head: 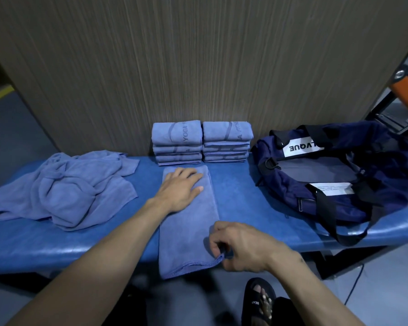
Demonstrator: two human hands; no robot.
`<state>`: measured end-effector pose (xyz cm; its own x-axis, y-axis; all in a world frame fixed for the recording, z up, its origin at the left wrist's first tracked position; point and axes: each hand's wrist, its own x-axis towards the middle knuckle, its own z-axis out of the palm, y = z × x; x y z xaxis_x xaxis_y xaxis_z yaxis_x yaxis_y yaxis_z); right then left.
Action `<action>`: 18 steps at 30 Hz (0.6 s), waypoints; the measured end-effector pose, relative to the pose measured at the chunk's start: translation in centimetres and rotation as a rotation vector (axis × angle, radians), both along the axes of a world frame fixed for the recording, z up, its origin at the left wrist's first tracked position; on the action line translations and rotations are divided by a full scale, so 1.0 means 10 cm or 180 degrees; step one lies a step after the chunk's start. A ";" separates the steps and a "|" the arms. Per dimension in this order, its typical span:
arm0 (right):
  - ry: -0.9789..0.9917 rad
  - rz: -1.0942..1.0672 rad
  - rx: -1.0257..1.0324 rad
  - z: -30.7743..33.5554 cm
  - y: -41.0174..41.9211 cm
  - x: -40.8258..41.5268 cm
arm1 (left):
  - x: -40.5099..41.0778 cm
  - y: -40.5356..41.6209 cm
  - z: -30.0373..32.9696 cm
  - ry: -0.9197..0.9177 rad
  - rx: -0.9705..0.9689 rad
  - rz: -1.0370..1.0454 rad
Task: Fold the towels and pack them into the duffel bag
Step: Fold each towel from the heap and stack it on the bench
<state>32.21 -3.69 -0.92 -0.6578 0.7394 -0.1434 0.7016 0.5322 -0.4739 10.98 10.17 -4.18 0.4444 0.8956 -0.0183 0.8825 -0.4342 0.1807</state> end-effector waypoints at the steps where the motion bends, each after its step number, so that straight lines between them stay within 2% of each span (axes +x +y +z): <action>1: 0.0008 0.0013 0.0017 -0.02 -0.02 -0.01 | 0.01 -0.03 -0.02 0.0136 -0.0119 0.0009; 5: -0.0029 0.0089 0.0078 -0.12 -0.09 0.00 | 0.10 -0.03 -0.03 0.0385 -0.0600 0.0200; 11: 0.0004 0.0109 0.0414 -0.22 -0.20 0.05 | 0.18 -0.04 -0.08 0.0387 -0.0617 0.0237; 14: 0.0108 0.0132 0.0564 -0.22 -0.24 0.05 | 0.12 -0.09 -0.06 -0.0028 -0.0374 0.0129; 18: 0.0460 0.0067 0.0734 -0.18 -0.30 0.02 | -0.17 -0.36 0.05 -0.1160 0.0436 -0.0151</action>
<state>32.43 -6.64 -2.71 -0.6748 0.7275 0.1236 0.6230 0.6515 -0.4330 9.30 6.55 -3.70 0.4408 0.8571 0.2666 0.7495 -0.5148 0.4162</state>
